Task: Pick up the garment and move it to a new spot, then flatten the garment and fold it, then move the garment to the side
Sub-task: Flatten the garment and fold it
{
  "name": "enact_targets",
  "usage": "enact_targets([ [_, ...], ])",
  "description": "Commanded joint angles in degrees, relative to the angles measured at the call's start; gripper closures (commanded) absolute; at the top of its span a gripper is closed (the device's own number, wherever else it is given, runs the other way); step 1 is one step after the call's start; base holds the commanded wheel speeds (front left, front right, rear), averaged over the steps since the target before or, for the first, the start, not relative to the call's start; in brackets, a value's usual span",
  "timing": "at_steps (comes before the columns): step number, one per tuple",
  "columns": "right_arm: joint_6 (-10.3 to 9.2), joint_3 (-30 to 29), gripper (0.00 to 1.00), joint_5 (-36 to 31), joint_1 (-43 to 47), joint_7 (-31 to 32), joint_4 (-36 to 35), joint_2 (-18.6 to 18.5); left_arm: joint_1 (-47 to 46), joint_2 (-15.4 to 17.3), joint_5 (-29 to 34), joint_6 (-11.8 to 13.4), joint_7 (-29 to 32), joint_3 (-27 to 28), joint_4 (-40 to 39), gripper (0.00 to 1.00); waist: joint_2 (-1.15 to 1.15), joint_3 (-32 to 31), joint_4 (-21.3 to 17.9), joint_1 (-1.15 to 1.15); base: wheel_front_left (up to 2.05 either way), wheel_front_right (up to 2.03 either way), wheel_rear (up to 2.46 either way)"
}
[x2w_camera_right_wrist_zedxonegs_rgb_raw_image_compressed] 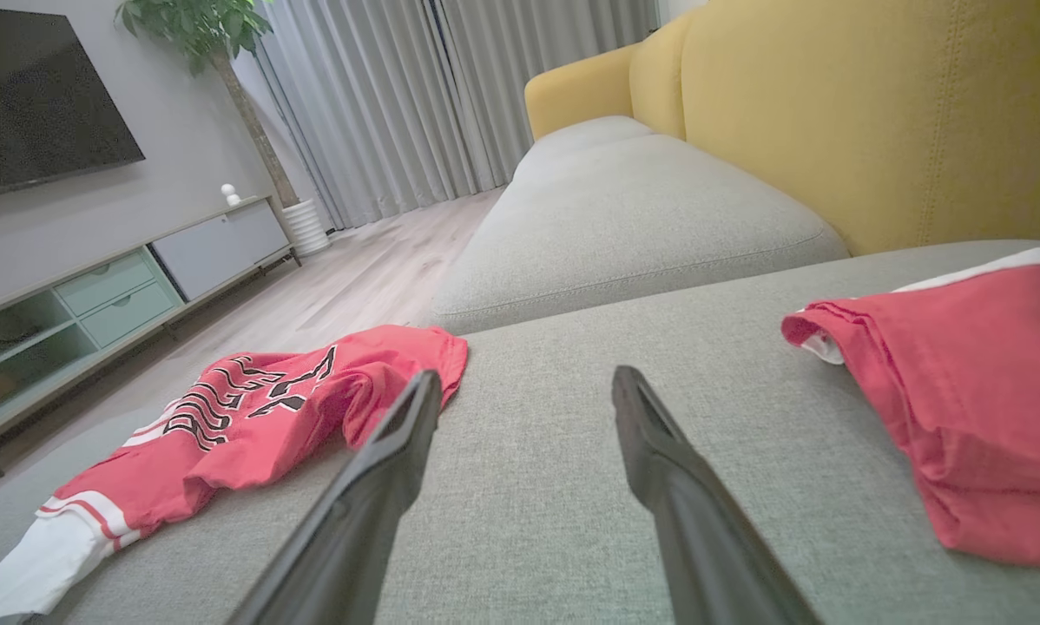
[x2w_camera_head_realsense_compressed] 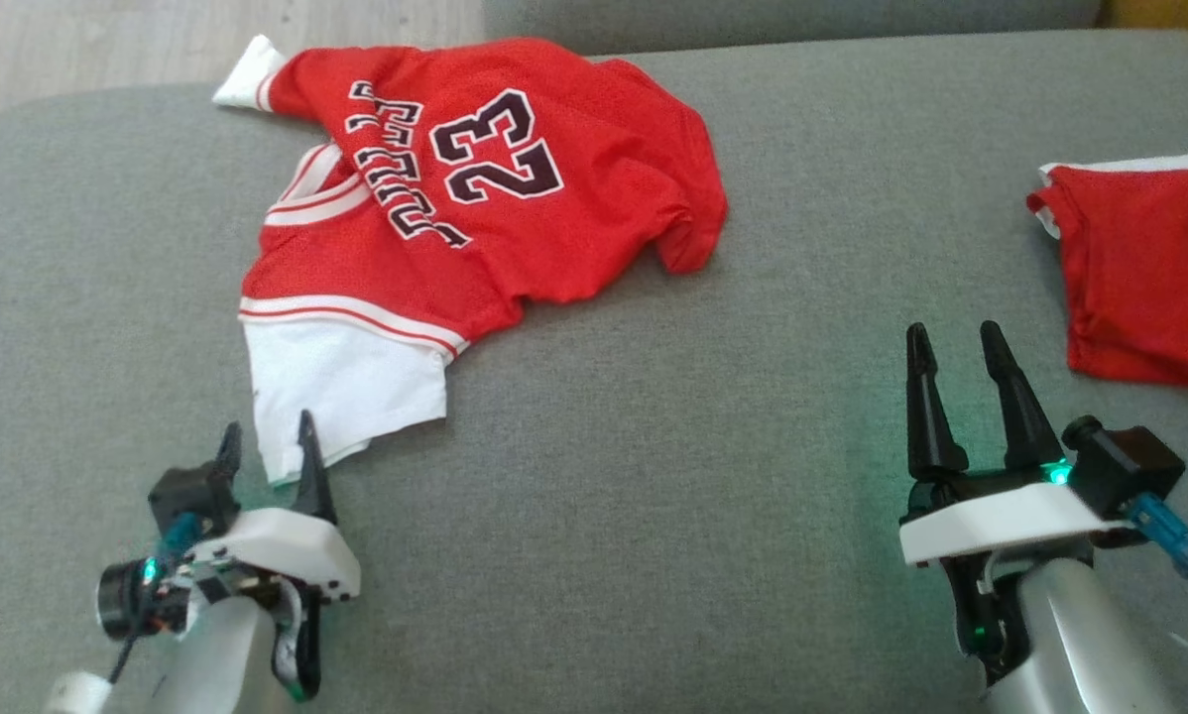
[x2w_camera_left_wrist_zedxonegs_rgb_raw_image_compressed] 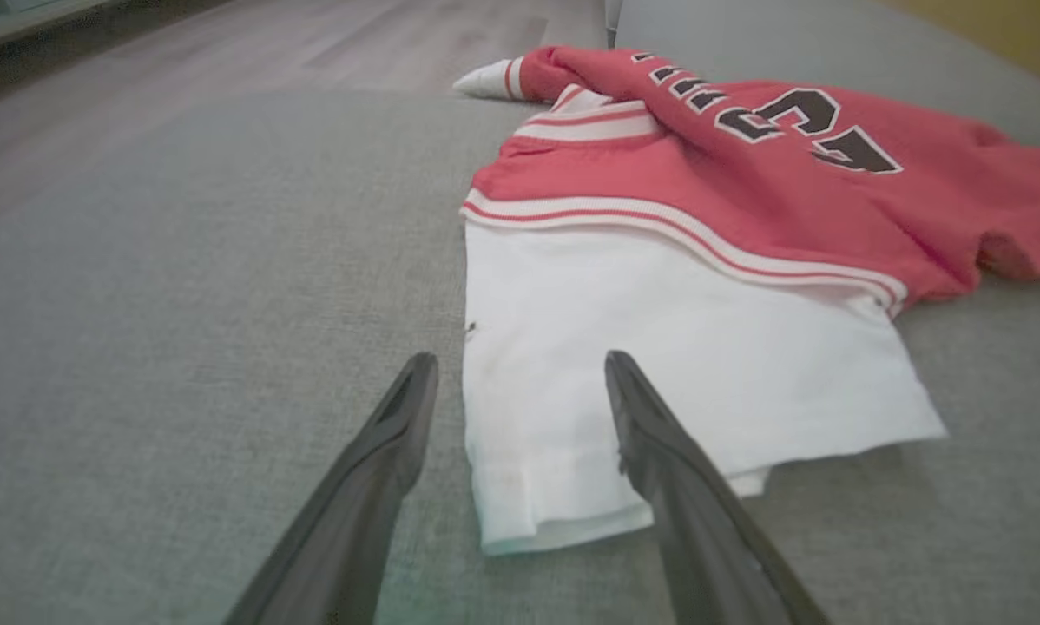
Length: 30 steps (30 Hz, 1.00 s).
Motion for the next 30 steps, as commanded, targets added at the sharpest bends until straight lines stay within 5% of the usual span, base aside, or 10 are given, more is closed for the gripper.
enact_targets([
  [1, -0.04, 1.42, 0.00, 0.04, -2.26, -0.61, -2.09, -0.11, -2.58, 1.79, -0.01, 0.53, 0.48, 2.75, -0.14, 0.00, 0.00, 0.57, -0.50, -0.01, 0.00, 0.00, 0.00],
  [9, -0.04, 0.96, 0.00, 0.22, -2.62, -0.61, -2.28, -0.11, -5.80, 2.36, -1.92, -1.81, 4.87, 2.35, 7.75, 0.00, 0.00, 2.02, -1.41, -0.01, 0.00, 0.00, 0.00],
  [10, -0.04, 0.91, 0.00, 0.23, -2.63, -0.61, -2.27, -0.11, -6.02, 2.36, -2.15, -2.20, 5.04, 2.29, 8.19, 0.36, 0.00, 2.04, -1.42, -0.01, 0.00, 0.00, 0.00],
  [11, -0.04, 0.84, 0.00, 0.24, -2.62, -0.61, -2.24, -0.11, -6.20, 2.31, -2.27, -2.39, 4.98, 2.21, 8.49, 1.00, 0.00, 2.02, -1.39, -0.01, 0.00, 0.00, 0.00],
  [19, -0.04, 1.95, 0.00, -1.63, -3.85, -0.61, -0.69, -0.11, -7.76, 1.43, -4.74, -3.48, -2.53, 4.16, 4.69, 1.00, 0.00, 1.65, 0.55, -0.01, 0.00, 0.00, 0.00],
  [30, -0.04, 7.79, 0.00, -3.91, -12.26, 2.98, 9.88, -0.11, -6.29, -0.28, -2.74, -1.88, -5.06, 11.36, -15.42, 1.00, 0.00, 2.92, 5.27, -0.01, 0.00, 0.00, 0.00],
])
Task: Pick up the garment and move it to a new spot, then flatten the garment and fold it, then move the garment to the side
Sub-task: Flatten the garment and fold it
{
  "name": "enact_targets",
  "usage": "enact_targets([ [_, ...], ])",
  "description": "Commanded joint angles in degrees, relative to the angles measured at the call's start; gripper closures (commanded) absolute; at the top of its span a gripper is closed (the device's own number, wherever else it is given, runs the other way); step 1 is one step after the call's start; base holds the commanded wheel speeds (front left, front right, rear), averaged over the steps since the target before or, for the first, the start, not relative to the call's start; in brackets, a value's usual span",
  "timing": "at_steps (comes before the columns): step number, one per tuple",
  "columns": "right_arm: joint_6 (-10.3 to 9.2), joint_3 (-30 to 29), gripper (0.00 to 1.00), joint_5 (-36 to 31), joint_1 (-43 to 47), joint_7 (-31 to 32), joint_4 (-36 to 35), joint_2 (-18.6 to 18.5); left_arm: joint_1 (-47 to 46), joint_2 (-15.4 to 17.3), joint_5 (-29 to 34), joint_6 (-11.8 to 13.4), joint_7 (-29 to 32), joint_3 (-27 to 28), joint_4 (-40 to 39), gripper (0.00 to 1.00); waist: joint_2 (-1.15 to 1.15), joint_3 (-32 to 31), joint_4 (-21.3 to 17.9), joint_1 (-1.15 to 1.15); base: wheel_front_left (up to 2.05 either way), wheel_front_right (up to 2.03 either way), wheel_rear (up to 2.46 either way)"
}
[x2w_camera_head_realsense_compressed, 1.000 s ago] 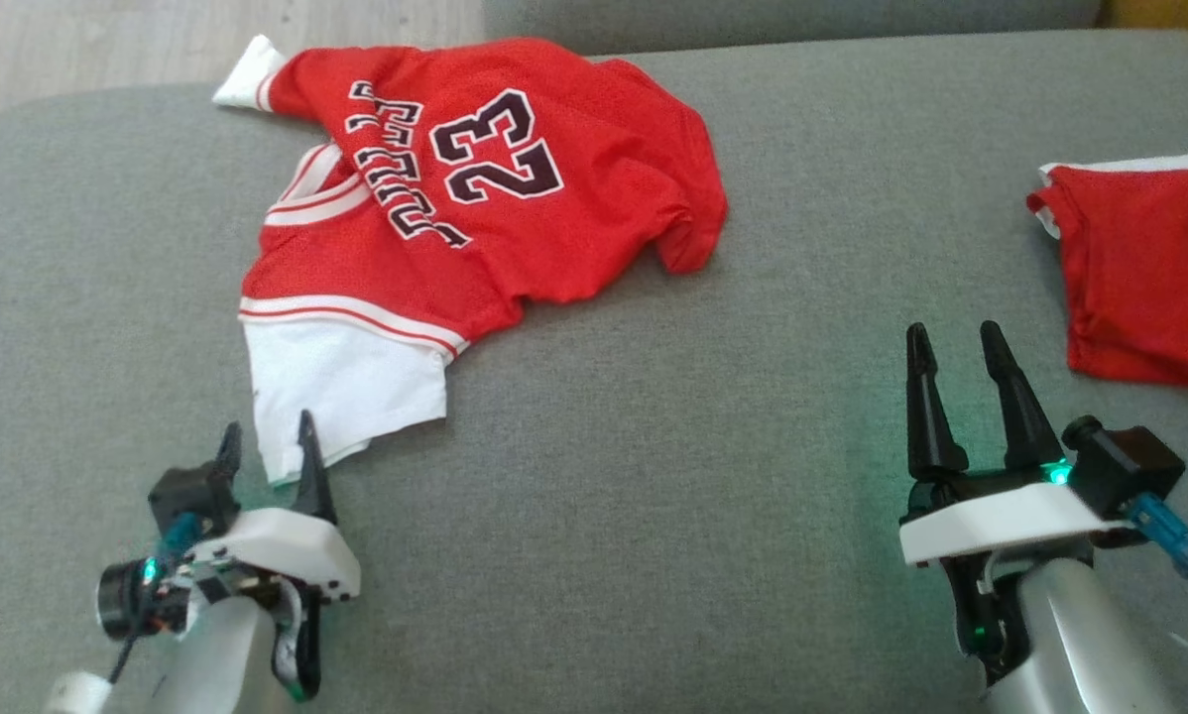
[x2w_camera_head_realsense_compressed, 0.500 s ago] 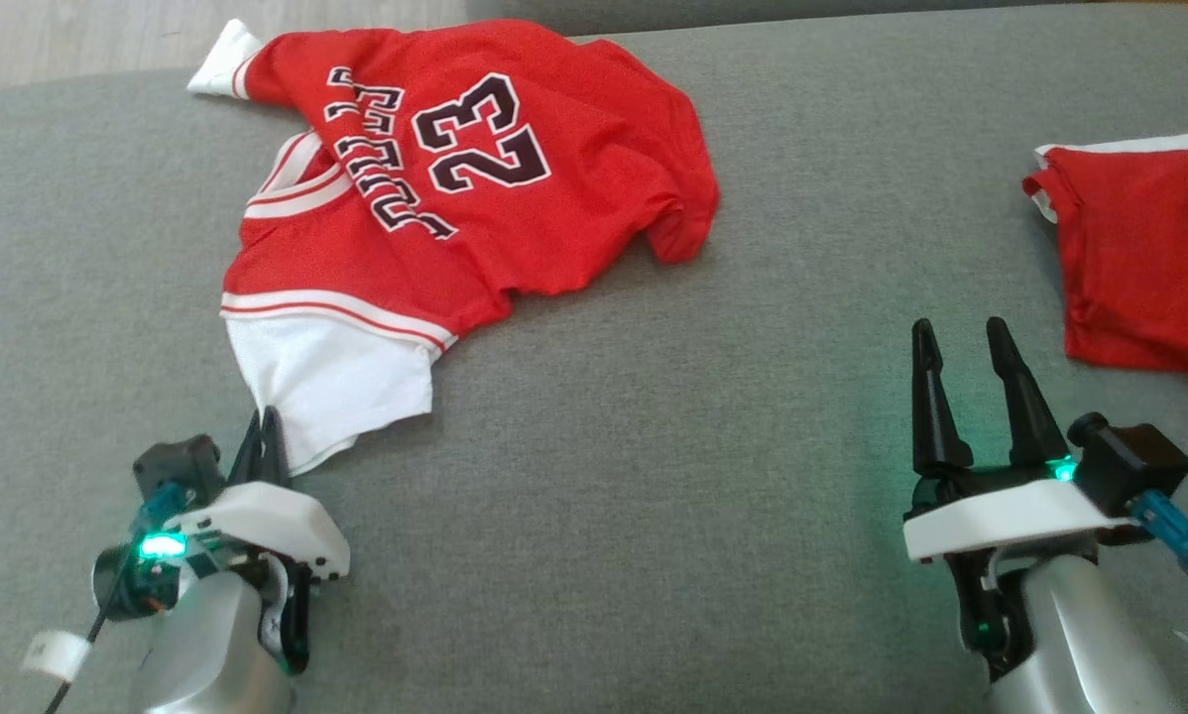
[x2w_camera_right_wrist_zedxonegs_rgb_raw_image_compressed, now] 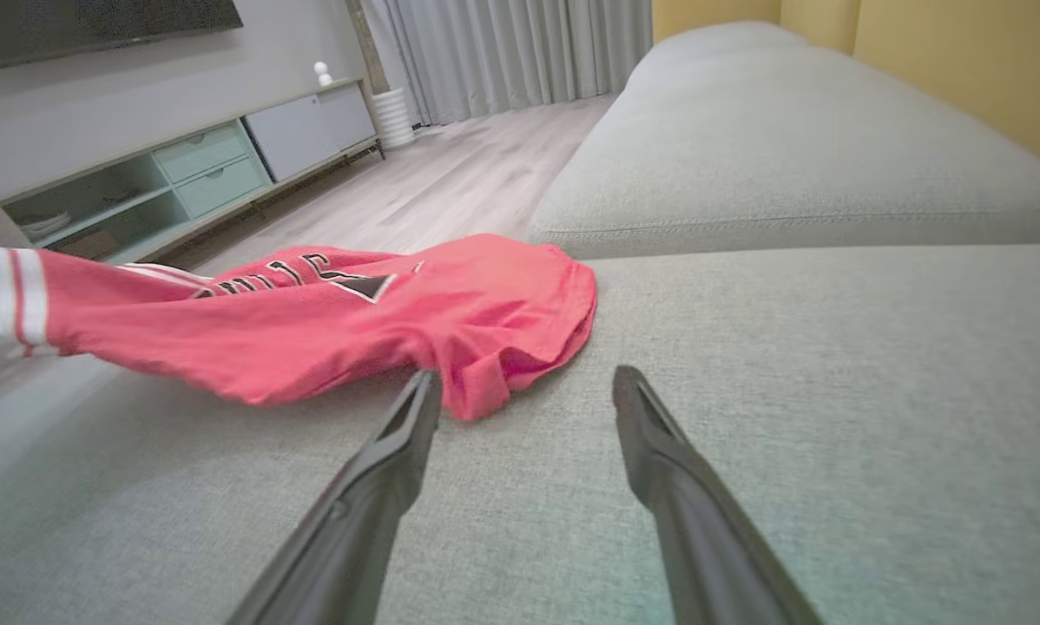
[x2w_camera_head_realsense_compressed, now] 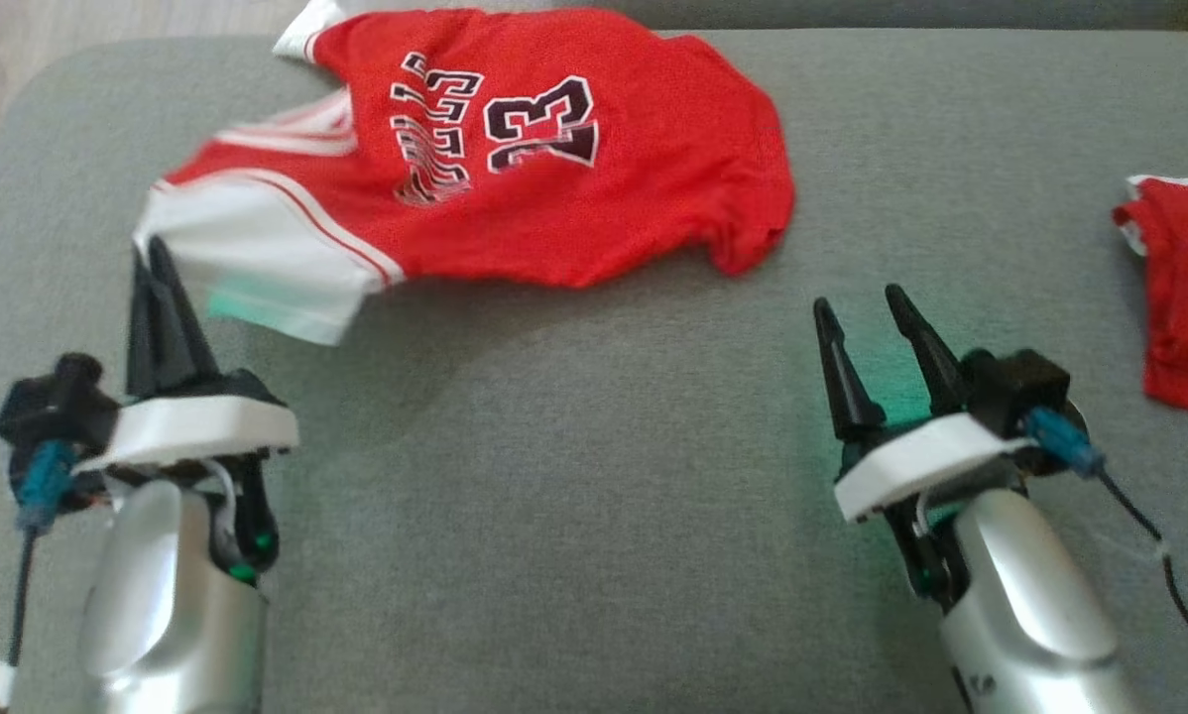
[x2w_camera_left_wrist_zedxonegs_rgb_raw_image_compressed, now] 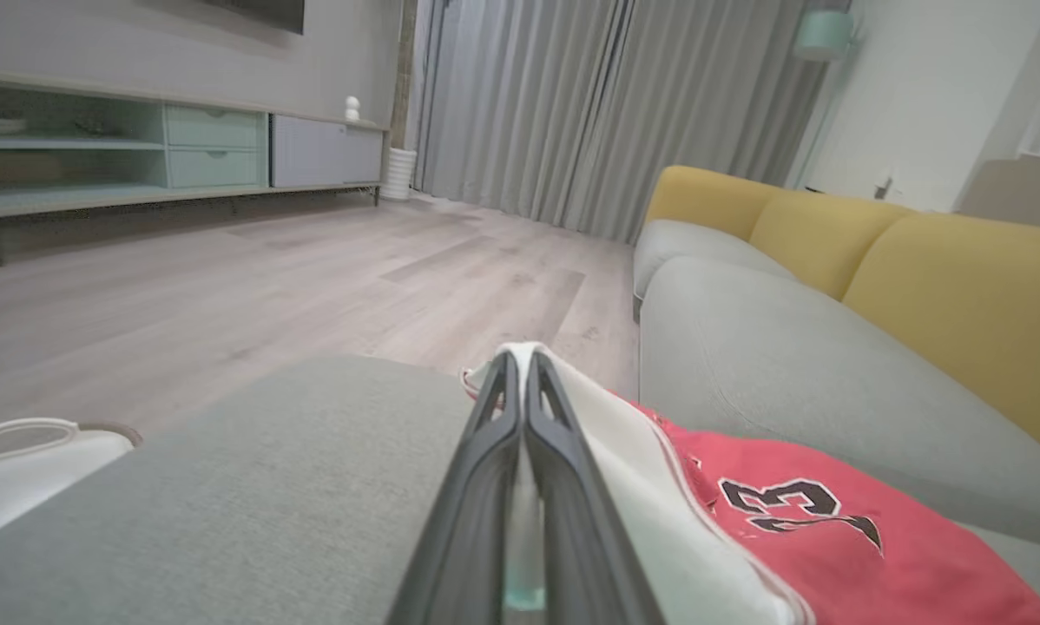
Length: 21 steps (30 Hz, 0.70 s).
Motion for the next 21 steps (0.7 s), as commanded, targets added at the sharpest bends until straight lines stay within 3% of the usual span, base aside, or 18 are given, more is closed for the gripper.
enact_targets([
  [1, -0.05, 1.36, 0.00, 0.48, -2.16, 0.01, -1.39, -0.07, -0.69, 0.95, 0.39, 0.25, -0.53, 2.21, -1.75, 1.00, 0.00, 0.54, 0.58, 0.00, 0.00, 0.00, 0.00],
  [10, -0.05, 2.82, 0.00, 6.55, -11.34, 3.82, 11.03, -0.07, 0.61, -0.92, 2.92, -0.96, -0.55, 3.07, -5.33, 1.00, 0.00, 2.95, 3.59, 0.00, 0.00, 0.00, 0.00],
  [21, -0.05, 4.85, 0.00, 5.69, -17.85, 4.12, 23.21, -0.07, -0.13, -1.16, 1.15, -0.87, -0.55, -0.69, -4.19, 1.00, 0.00, 3.40, 5.44, 0.00, 0.00, 0.00, 0.00],
])
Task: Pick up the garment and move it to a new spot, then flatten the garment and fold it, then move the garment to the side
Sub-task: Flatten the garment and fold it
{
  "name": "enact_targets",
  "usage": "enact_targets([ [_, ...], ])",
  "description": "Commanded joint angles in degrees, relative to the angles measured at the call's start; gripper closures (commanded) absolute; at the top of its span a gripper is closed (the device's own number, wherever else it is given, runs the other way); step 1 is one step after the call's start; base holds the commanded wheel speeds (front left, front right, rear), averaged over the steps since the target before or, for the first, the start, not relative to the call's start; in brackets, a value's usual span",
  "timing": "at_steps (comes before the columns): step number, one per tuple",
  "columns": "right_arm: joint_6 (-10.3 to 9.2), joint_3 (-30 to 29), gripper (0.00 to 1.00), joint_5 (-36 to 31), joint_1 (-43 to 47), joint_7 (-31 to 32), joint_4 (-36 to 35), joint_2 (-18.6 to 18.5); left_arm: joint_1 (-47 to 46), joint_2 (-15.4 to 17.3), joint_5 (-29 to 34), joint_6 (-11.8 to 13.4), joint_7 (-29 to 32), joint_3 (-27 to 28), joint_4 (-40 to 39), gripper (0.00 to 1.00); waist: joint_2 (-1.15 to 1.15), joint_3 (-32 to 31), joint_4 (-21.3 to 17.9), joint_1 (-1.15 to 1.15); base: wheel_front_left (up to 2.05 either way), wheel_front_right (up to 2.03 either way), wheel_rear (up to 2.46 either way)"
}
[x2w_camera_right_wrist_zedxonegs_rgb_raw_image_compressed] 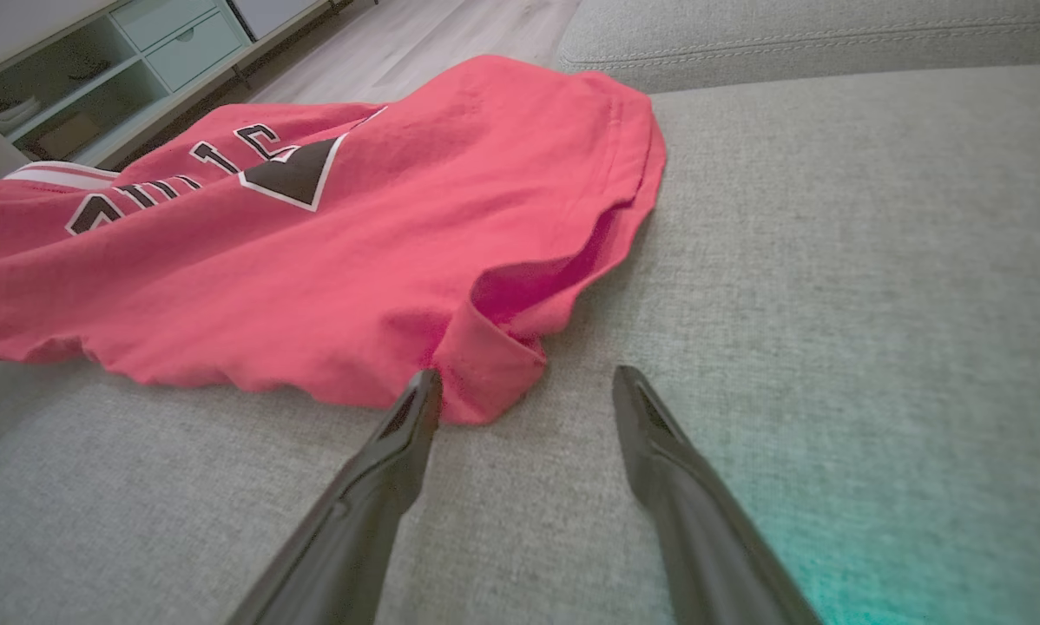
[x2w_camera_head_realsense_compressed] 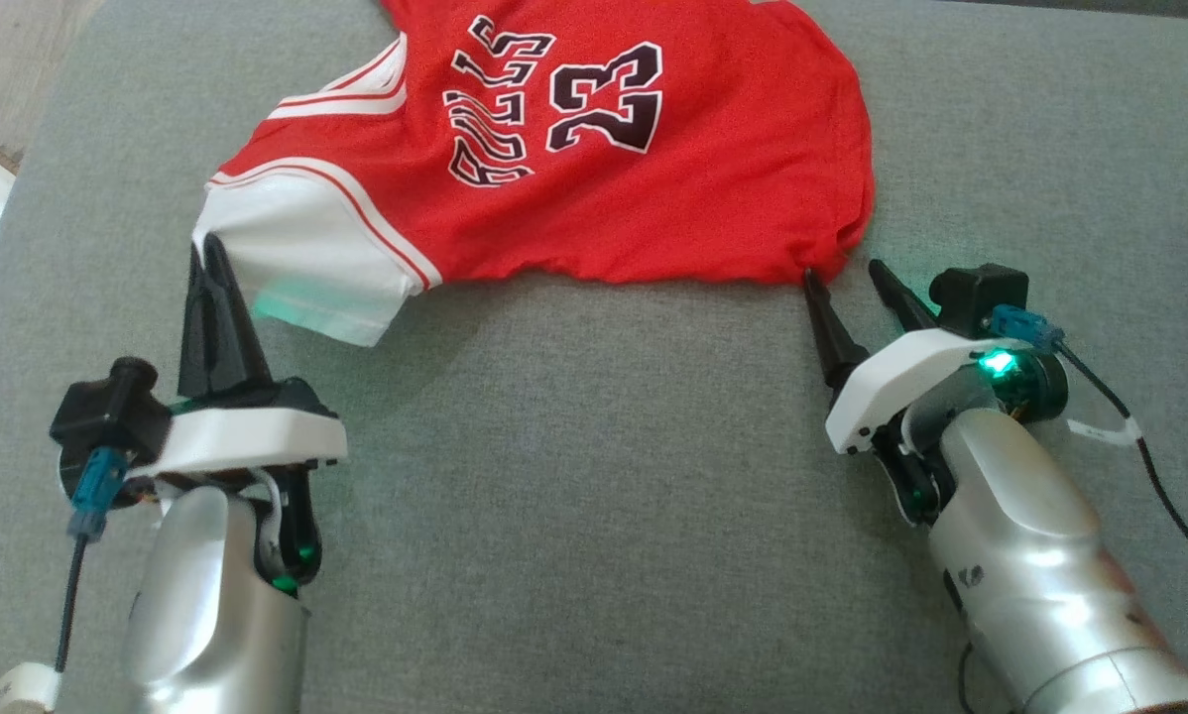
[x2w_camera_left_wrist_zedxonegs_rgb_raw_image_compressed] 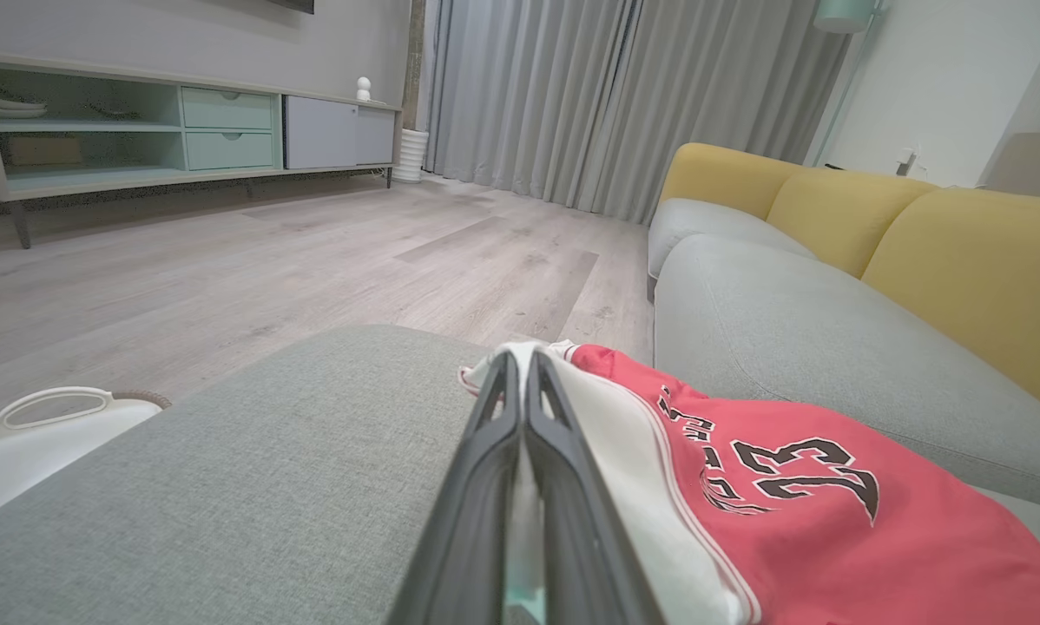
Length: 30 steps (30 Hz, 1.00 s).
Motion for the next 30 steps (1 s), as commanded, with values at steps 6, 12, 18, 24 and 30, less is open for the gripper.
enact_targets([
  [6, -0.04, 3.39, 0.00, 1.39, -3.24, -1.90, 2.79, 0.36, -1.57, 1.15, -0.82, 0.80, -0.45, -0.28, -1.04, 1.00, 0.00, -0.17, 0.47, 0.00, 0.00, 0.00, 0.00],
  [12, -0.04, 6.74, 1.00, 3.69, -4.36, -3.12, 4.84, 0.36, -1.22, 1.14, -0.91, 1.08, -0.45, -0.88, -0.84, 1.00, 0.00, -0.42, 0.52, 0.00, 0.00, 0.00, 0.00],
  [18, -0.04, 8.00, 1.00, 5.51, -4.39, -6.00, 5.47, 0.36, -0.44, 1.14, -0.56, 1.20, -0.46, -0.25, -0.65, 1.00, 0.00, -1.58, -0.36, 0.00, 0.00, 0.00, 0.00],
  [24, -0.04, 7.48, 1.00, 6.33, -3.44, -7.69, 2.15, 0.36, 0.44, 1.14, -0.09, 0.41, -0.46, 1.58, -1.19, 1.00, 0.00, -3.08, -2.39, 0.00, 0.00, 0.00, 0.00],
  [30, -0.04, 4.70, 1.00, 5.63, -1.31, -7.97, -6.93, -1.17, 0.78, 1.14, -1.99, -0.96, -0.46, 3.58, -4.28, 1.00, 0.00, -5.32, -5.13, 0.00, 0.00, 0.00, 0.00],
])
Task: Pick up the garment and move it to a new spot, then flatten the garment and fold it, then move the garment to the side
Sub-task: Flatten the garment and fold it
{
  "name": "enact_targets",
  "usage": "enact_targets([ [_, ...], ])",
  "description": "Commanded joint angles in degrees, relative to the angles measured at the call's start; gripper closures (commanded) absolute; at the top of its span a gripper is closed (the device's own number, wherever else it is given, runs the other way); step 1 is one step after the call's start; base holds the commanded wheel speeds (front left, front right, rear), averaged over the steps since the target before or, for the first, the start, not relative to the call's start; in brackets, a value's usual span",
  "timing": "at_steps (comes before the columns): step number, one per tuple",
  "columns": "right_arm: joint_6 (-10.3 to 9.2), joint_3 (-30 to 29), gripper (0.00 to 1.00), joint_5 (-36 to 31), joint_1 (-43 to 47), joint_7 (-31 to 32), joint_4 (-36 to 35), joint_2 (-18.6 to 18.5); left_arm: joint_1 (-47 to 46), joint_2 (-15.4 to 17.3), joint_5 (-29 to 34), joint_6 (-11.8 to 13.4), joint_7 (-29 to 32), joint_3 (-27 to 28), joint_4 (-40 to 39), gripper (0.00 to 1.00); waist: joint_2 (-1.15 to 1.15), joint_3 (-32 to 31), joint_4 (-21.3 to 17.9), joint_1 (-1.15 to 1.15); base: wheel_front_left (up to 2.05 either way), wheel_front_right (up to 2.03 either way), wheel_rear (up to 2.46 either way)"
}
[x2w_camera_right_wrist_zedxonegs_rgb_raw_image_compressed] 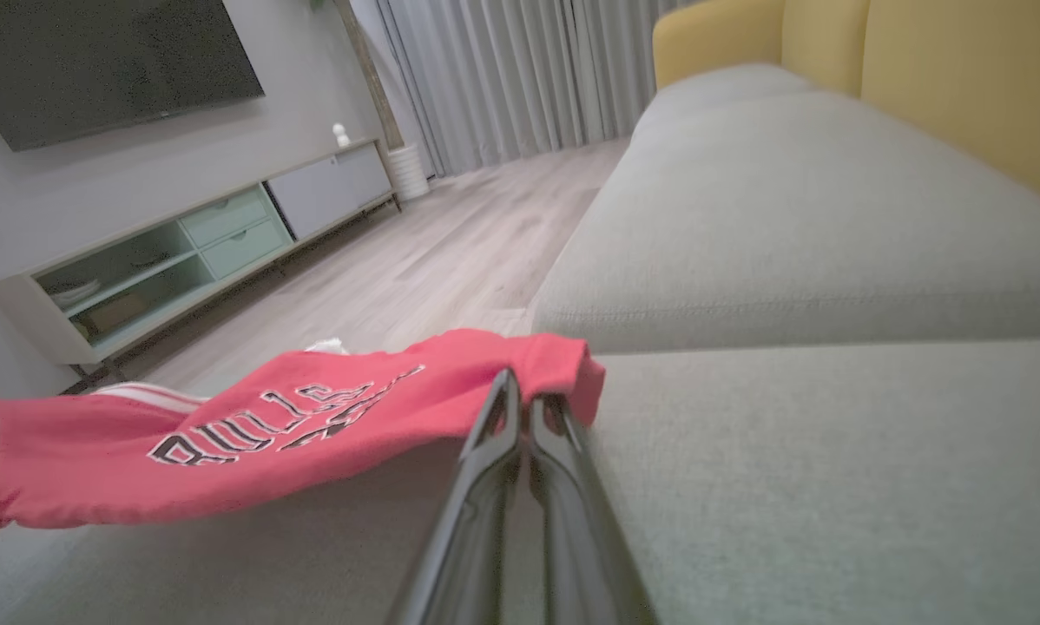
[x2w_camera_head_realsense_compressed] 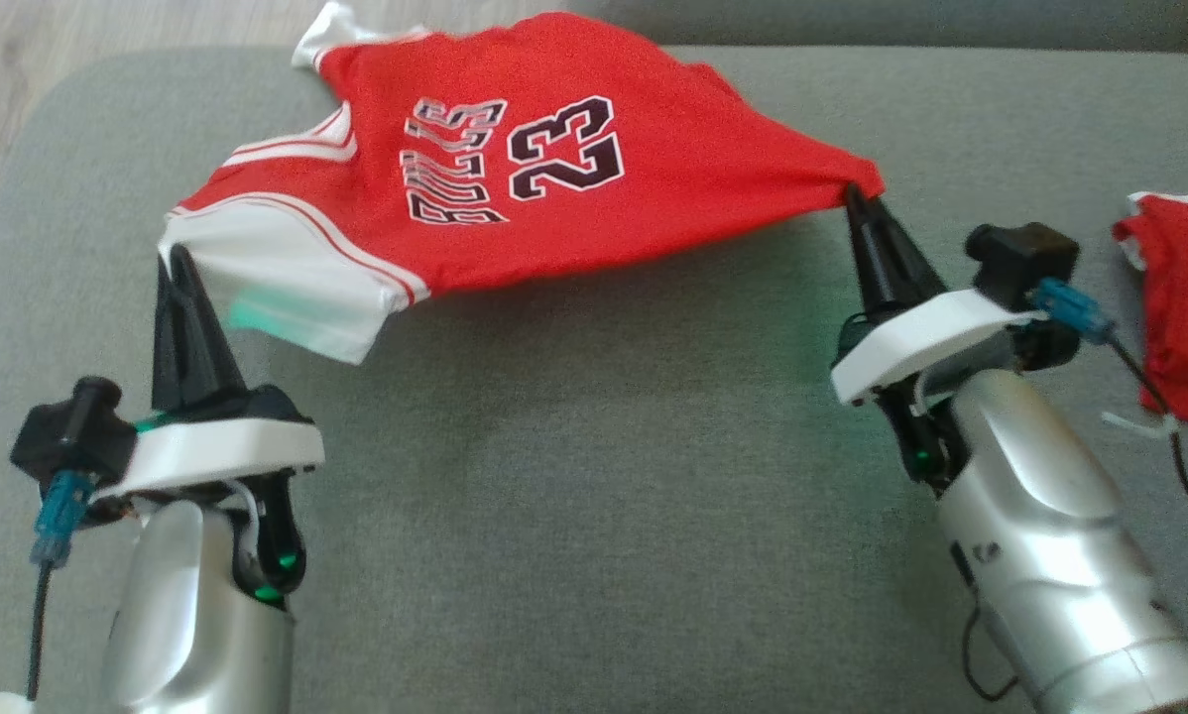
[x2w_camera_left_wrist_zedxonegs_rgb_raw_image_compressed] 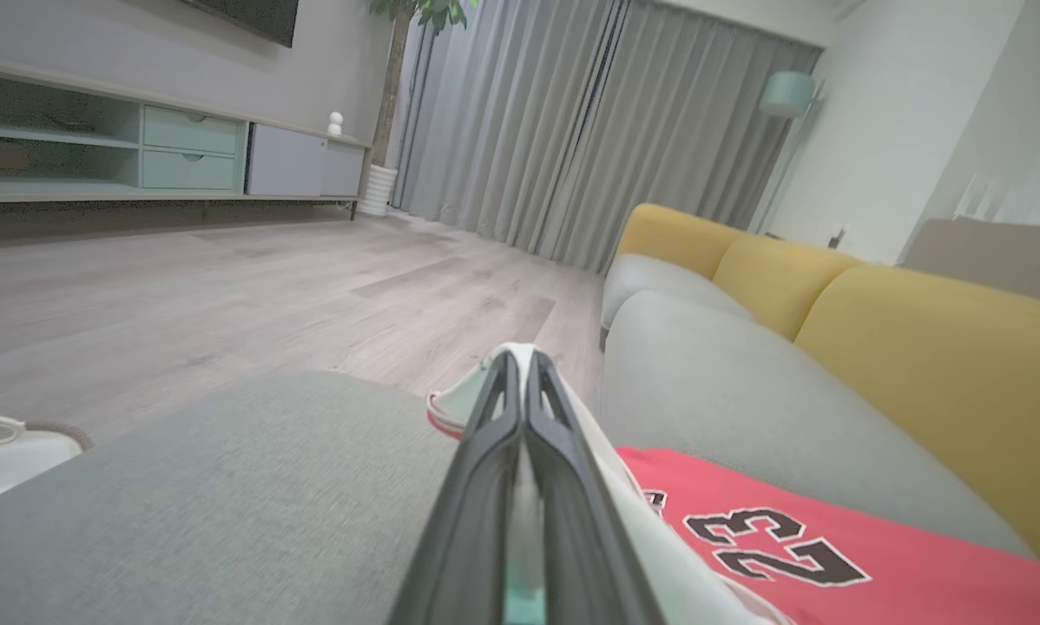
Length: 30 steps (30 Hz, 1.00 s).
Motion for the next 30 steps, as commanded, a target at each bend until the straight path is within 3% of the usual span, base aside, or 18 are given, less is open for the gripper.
enact_targets([
  [1, -0.04, 0.25, 1.00, -0.57, 0.68, -0.76, -2.78, -0.13, -1.29, 1.21, -0.52, -0.19, -0.45, 1.93, -2.73, 1.00, 0.00, -1.19, -0.99, 0.00, 0.00, 0.00, 0.00],
  [11, -0.04, -2.90, 1.00, -4.17, 2.37, -0.08, -20.37, -6.67, -5.27, 1.20, -7.15, -0.47, -0.39, 1.95, -12.28, 1.00, 0.00, -6.97, -5.62, 0.00, 0.00, 0.00, 0.00],
  [19, -0.04, -6.41, 1.00, -9.63, 1.37, 7.43, -41.98, -13.14, -12.33, 1.25, -10.91, 2.37, 2.49, 3.61, -30.27, 1.00, 0.00, -10.49, -9.68, 0.00, 0.00, 0.00, 0.00],
  [26, -0.04, -11.40, 1.00, -12.54, 3.87, 16.68, -58.49, -13.98, -15.24, 1.55, -12.52, 5.26, 9.20, 2.86, -43.90, 1.00, 0.00, -8.86, -11.03, 0.00, 0.00, 0.00, 0.00],
  [30, -0.04, -13.60, 1.00, -13.54, 5.01, 20.80, -62.29, -13.41, -17.56, 3.05, -12.52, 6.30, 13.16, 2.46, -44.03, 1.00, 0.00, -5.73, -10.94, 0.00, 0.00, 0.00, 0.00],
])
